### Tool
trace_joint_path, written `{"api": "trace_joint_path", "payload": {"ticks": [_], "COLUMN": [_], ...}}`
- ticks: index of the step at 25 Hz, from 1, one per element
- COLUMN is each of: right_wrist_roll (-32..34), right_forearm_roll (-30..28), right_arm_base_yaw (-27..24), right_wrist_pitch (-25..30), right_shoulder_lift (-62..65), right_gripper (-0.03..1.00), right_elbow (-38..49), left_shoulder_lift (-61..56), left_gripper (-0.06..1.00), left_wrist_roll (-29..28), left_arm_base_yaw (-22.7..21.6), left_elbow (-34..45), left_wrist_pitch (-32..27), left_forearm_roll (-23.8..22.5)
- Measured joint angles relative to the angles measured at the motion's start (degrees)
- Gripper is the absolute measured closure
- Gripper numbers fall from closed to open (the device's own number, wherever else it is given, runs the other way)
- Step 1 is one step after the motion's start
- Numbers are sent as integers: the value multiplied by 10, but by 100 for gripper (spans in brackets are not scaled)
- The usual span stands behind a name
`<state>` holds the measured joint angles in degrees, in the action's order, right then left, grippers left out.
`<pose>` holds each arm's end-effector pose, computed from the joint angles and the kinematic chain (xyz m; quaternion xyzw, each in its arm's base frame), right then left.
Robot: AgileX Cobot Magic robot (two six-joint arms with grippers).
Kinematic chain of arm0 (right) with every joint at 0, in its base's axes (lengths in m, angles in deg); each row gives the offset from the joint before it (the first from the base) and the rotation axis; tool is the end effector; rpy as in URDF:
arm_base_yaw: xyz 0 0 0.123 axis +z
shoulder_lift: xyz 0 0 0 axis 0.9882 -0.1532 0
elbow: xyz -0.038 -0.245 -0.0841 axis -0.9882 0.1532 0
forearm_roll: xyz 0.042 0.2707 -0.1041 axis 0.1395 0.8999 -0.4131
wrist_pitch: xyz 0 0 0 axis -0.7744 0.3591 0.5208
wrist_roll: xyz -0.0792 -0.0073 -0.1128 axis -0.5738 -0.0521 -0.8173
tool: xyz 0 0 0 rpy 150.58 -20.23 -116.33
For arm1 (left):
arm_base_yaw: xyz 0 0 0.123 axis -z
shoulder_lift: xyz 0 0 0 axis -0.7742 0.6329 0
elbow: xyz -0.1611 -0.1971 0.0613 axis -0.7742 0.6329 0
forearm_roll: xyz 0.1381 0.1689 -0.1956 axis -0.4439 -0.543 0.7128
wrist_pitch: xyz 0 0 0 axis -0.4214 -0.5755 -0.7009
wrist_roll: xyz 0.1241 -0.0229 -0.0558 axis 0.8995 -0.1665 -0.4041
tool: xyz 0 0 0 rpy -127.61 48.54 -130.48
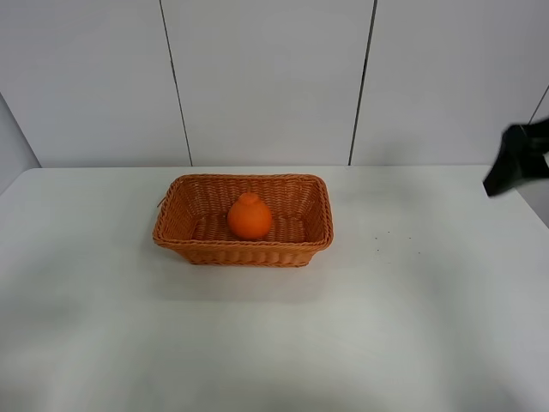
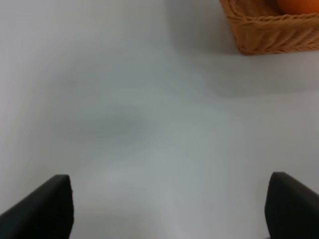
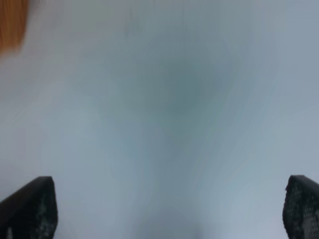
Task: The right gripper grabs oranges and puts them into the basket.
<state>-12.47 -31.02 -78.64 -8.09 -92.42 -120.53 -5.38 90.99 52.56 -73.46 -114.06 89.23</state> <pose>0.2724 0.0208 0.2856 -0.0247 0.9774 0.0363 0.2070 0.0973 -0.0061 0.2730 0.0586 0.8521 0.0066 0.5201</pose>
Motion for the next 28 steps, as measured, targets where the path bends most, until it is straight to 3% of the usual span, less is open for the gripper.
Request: {"api": "trace_joint_path", "payload": {"ticks": [3,6,10,18,28], "right_wrist_roll": [0,0,0,0,0], "right_forearm_roll": [0,-1,-2,-6,-7], "right_arm_base_yaw": [0,0,0,0,0], "right_wrist_pitch": [-7,-54,-89,-106,-106], "right_shoulder_lift": [130,266,443,642,655], "right_gripper": [28,28,28,28,28], "right_elbow": [137,249,346,354,354], "left_shoulder_lift": [0,0,0,0,0], "left_gripper": [6,6,6,6,6], "left_wrist_roll": [0,0,0,0,0], "left_arm_base_yaw": [0,0,0,0,0], "left_elbow": [0,0,0,0,0], "left_wrist_pitch": [0,0,0,0,0], "left_forearm_roll": [0,0,0,0,0]}}
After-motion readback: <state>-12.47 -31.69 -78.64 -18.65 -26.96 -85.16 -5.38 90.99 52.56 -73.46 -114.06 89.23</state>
